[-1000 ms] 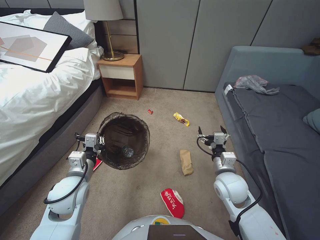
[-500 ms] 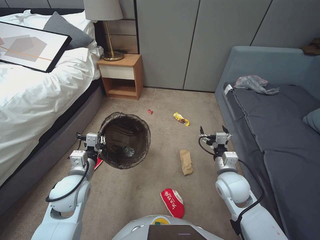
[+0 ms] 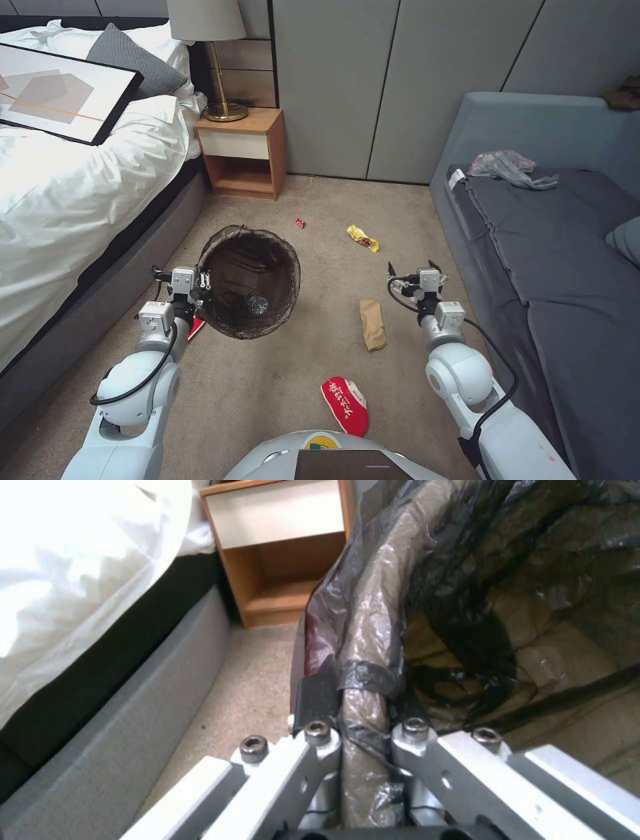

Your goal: Pick up the trash bin, then pick up the garbage from the floor and place it into the trash bin.

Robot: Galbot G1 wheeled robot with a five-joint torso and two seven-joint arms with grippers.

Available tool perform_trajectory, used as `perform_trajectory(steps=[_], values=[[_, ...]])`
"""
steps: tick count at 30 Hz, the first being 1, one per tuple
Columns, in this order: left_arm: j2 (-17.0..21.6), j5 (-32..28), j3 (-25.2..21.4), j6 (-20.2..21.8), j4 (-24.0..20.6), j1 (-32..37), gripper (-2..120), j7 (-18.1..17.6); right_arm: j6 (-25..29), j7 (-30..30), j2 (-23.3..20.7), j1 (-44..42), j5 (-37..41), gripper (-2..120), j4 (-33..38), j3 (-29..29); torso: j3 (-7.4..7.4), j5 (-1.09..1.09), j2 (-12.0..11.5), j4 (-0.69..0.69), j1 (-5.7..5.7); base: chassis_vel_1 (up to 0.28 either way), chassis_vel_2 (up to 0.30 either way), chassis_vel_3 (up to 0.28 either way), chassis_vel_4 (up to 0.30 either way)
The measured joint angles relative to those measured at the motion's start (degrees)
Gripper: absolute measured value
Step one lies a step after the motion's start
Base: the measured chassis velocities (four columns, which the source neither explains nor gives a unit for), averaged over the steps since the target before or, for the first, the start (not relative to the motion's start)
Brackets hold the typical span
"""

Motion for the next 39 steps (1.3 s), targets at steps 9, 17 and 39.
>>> perform_trajectory(steps=[9, 17, 39], values=[[-0.12, 0.14, -0.07, 0.00, -0.02, 0.34, 2, 0.02, -6.70, 0.55, -3.94, 2.52, 9.34, 100, -1.82, -4.16, 0.00, 0.00, 0.00, 0.01, 0.00, 0.000, 0.000, 0.000, 0.000], [-0.27, 0.31, -0.14, 0.00, 0.44, 0.23, 2, 0.06, -14.36, 0.71, -6.31, 6.66, 16.28, 100, -11.76, -11.82, 0.00, 0.00, 0.00, 0.01, 0.00, 0.000, 0.000, 0.000, 0.000], [-0.45, 0.54, 0.38, -0.03, 2.36, -0.70, 2, 0.26, -13.41, -0.93, 1.19, 2.29, 15.22, 100, -21.49, -12.78, 0.00, -0.01, 0.00, 0.01, 0.00, 0.000, 0.000, 0.000, 0.000]])
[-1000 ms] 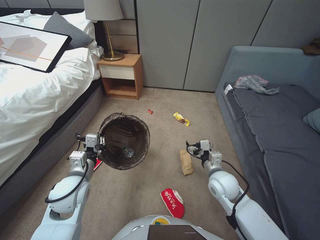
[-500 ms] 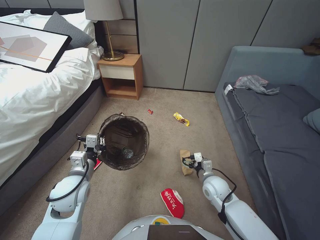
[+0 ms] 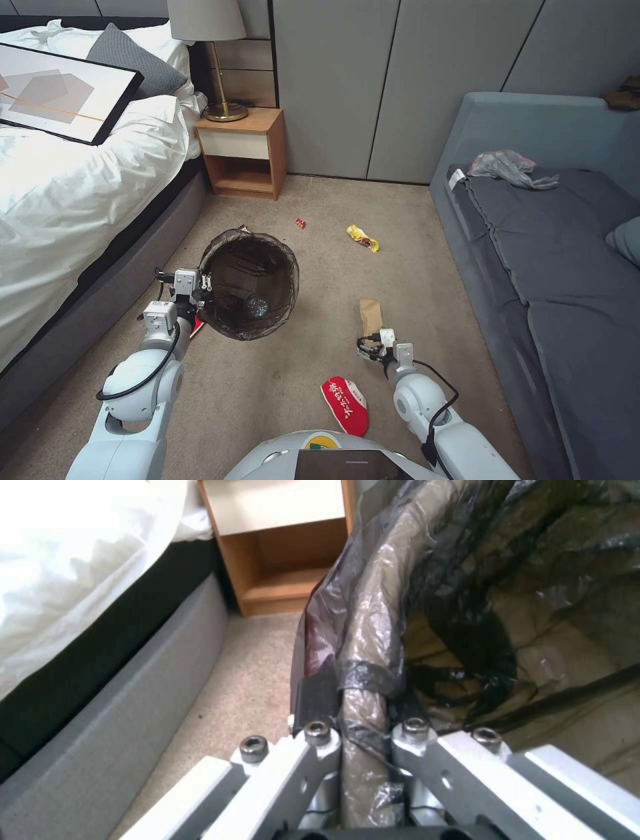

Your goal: Pick up the trash bin, then pick up the garbage from the floor and place it into the trash bin.

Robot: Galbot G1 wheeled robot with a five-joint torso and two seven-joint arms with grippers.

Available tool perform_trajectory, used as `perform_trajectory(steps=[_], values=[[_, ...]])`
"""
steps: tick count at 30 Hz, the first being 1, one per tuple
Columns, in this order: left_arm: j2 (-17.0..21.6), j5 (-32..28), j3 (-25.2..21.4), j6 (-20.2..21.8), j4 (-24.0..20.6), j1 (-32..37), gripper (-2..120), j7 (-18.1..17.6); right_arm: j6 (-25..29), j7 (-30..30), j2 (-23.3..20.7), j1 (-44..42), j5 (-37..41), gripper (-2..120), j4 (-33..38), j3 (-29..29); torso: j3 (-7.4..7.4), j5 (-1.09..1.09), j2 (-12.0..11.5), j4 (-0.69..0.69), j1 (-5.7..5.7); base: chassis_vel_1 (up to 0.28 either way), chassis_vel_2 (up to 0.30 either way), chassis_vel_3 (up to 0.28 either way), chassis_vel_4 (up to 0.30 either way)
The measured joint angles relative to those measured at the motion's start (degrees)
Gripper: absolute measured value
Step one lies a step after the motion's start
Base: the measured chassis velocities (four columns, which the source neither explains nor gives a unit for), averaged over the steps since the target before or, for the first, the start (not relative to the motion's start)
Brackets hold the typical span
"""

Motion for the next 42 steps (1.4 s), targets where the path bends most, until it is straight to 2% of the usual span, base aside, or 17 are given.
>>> perform_trajectory(steps=[30, 42], values=[[-0.09, 0.08, -0.07, -0.36, 0.60, -0.26, 2, 0.17, 1.59, -0.55, 3.31, -5.57, -3.31, 100, -3.33, 1.06, 0.00, 0.00, 0.00, 0.00, 0.00, 0.000, 0.000, 0.000, 0.000], [0.11, 0.12, 0.12, -0.44, 0.45, -0.10, 2, 0.26, 1.24, -0.12, 1.72, -2.67, -2.48, 100, -2.82, 1.50, 0.00, 0.01, 0.00, 0.00, 0.00, 0.000, 0.000, 0.000, 0.000]])
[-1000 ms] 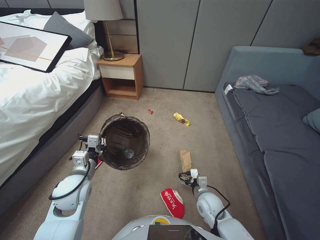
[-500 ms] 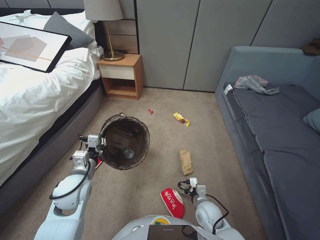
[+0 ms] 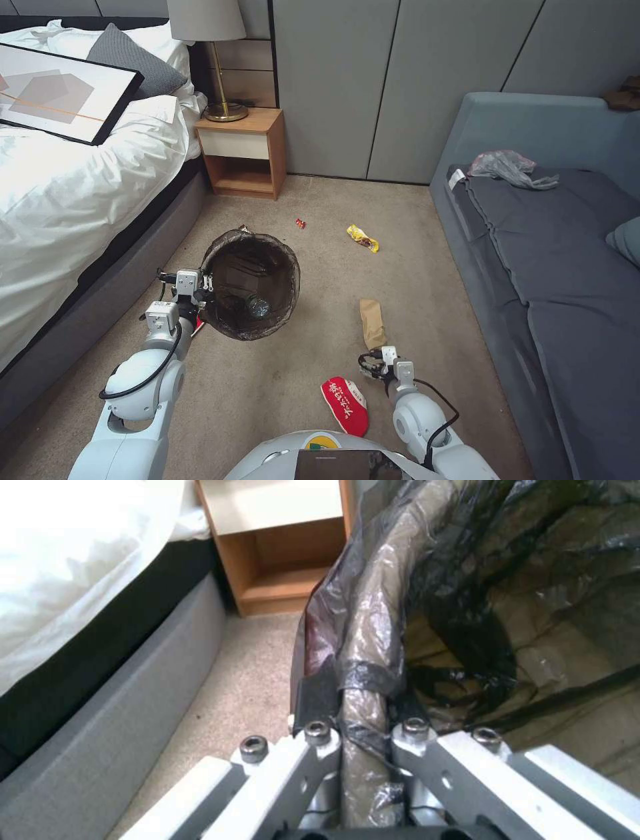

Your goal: Pick up the trash bin, then pick up the garbage from the floor and place it into the trash bin.

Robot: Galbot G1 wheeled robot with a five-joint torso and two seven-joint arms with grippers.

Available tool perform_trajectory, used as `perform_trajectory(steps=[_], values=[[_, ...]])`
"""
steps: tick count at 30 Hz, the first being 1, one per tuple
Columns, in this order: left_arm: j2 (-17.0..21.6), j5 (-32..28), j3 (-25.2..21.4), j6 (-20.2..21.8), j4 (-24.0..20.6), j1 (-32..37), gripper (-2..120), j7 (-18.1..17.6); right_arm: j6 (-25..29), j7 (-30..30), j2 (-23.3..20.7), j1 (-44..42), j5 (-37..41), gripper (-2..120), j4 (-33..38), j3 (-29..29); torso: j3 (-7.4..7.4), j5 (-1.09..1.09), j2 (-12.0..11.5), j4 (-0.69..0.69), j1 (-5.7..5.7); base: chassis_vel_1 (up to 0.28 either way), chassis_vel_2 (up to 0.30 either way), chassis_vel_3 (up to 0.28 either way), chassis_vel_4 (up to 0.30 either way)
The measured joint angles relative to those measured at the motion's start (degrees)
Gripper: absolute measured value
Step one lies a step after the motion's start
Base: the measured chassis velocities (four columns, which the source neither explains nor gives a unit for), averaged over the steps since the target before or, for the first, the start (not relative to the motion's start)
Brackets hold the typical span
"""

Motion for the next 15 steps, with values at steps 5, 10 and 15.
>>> perform_trajectory(steps=[5, 10, 15], values=[[0.07, -0.01, -0.03, 0.00, -0.16, 0.09, 2, 0.02, -0.45, 0.29, -0.63, 1.36, 0.94, 100, -0.34, -0.01, 0.00, 0.00, 0.00, 0.01, 0.00, 0.000, 0.000, 0.000, 0.000], [0.15, -0.01, -0.02, 0.00, -0.19, 0.08, 2, 0.02, -0.65, 0.37, -1.15, 2.69, 1.58, 100, -1.46, 0.02, 0.00, 0.00, 0.00, 0.00, 0.00, 0.000, 0.000, 0.000, 0.000], [0.15, 0.01, 0.09, 0.00, -0.19, 0.08, 2, 0.02, -0.69, 0.13, -1.71, 4.34, 1.93, 100, -3.76, -0.13, 0.00, 0.00, 0.00, 0.00, 0.00, 0.000, 0.000, 0.000, 0.000]])
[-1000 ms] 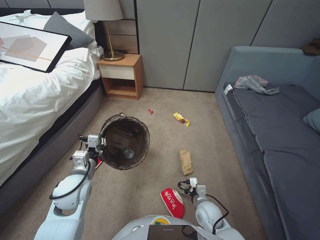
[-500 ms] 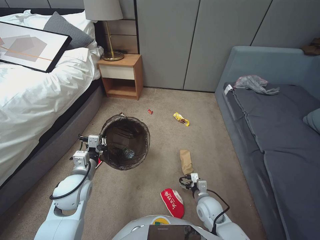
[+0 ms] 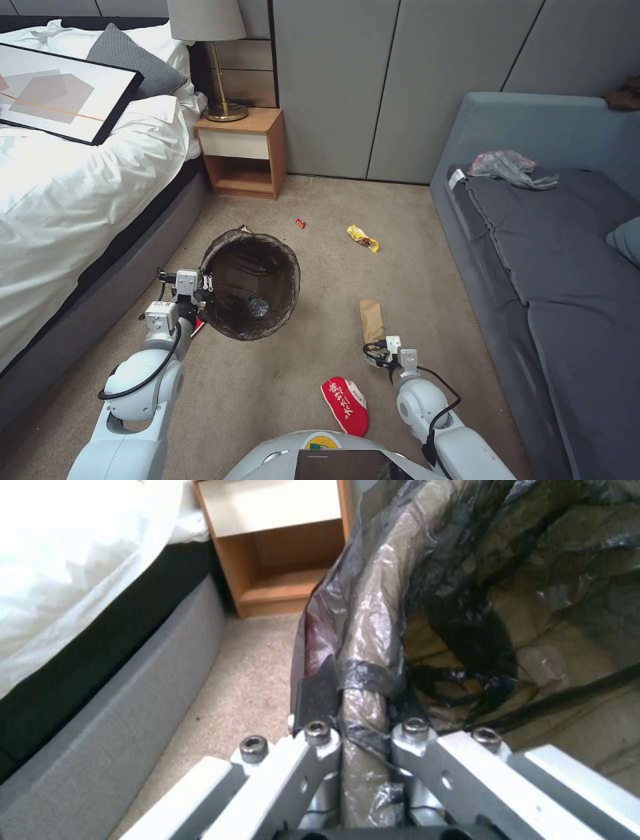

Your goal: Pick up the trash bin, then pick up the garbage from the floor and place it into the trash bin.

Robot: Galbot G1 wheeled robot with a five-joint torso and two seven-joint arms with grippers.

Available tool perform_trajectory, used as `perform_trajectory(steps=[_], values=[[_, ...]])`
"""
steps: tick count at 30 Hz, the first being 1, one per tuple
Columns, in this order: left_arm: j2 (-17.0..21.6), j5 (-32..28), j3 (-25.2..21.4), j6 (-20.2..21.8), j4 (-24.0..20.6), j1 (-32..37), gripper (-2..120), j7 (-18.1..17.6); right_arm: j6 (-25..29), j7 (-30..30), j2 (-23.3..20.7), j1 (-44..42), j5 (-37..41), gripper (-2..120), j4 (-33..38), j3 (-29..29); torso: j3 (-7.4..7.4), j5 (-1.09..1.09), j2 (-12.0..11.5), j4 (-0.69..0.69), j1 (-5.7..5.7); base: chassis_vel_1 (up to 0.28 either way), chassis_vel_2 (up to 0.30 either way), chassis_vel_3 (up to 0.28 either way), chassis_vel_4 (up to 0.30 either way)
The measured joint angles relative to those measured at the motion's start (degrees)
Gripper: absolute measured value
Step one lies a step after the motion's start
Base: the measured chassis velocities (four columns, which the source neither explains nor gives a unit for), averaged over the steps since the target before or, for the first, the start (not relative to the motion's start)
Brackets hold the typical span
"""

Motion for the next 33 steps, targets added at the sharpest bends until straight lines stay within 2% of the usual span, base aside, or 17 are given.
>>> perform_trajectory(steps=[9, 17, 25, 30, 33], values=[[0.09, 0.04, -0.24, 0.00, -0.15, 0.06, 2, 0.03, 0.06, -1.10, -0.28, 5.92, 0.90, 100, -6.38, -0.77, 0.00, 0.00, 0.00, 0.00, 0.00, 0.000, 0.000, 0.000, 0.000], [0.34, -0.14, -0.65, 0.10, -0.14, -0.16, 2, 0.12, -0.31, -1.08, -0.80, 8.55, 1.47, 100, -6.32, -0.95, 0.00, -0.01, 0.00, 0.00, 0.00, 0.000, 0.000, 0.000, 0.000], [0.33, -0.17, -0.53, 0.19, -0.12, -0.17, 2, 0.15, 0.15, -2.31, 0.54, 10.35, 1.33, 100, -9.76, -1.74, 0.00, -0.01, 0.00, 0.00, 0.00, 0.000, 0.000, 0.000, 0.000], [0.32, -0.25, -0.59, 0.28, -0.48, -0.18, 2, 0.16, 1.93, -4.43, 2.49, 12.15, 1.11, 86, -15.87, -1.99, 0.00, -0.01, 0.00, 0.00, 0.00, 0.000, 0.000, 0.000, 0.000], [0.50, -0.40, -0.95, 0.30, -0.59, -0.09, 2, 0.17, 2.94, -5.10, 3.13, 12.77, 0.81, 87, -18.44, -1.79, 0.00, 0.00, 0.00, 0.00, 0.00, 0.000, 0.000, 0.000, 0.000]])
